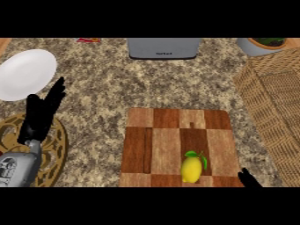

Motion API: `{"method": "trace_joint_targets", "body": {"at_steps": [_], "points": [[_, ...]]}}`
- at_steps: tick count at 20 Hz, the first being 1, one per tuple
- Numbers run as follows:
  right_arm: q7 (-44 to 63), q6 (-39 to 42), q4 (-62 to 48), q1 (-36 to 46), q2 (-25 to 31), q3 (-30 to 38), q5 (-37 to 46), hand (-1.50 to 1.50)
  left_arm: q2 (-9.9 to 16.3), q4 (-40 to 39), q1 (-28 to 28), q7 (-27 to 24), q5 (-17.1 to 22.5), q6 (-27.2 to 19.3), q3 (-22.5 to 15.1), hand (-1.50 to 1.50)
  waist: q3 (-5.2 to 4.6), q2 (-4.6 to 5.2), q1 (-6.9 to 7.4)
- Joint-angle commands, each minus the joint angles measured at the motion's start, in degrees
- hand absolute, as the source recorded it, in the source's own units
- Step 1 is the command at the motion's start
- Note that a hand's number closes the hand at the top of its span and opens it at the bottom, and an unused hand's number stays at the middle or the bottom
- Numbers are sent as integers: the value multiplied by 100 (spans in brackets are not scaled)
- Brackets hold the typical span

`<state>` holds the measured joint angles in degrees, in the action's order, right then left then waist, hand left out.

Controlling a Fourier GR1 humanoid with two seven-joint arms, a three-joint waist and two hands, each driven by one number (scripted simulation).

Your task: Pick the lemon from the cutting board and place it in the basket

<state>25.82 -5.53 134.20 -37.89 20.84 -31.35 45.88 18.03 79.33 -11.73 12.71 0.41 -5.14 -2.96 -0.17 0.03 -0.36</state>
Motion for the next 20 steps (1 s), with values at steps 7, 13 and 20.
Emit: {"method": "trace_joint_targets", "body": {"at_steps": [7,13,20], "points": [[828,-380,-176,744,-445,-521,1373,-150,-278,-407,-156,-202,-215,-67,-23,0,11,-5,-37],[849,-625,-594,864,-550,-634,1312,-150,-169,-83,-127,23,-184,164,217,0,17,-8,0],[795,-455,-1282,1559,-768,-224,795,-150,-414,-70,-72,39,-402,151,197,0,17,-4,25]]}}
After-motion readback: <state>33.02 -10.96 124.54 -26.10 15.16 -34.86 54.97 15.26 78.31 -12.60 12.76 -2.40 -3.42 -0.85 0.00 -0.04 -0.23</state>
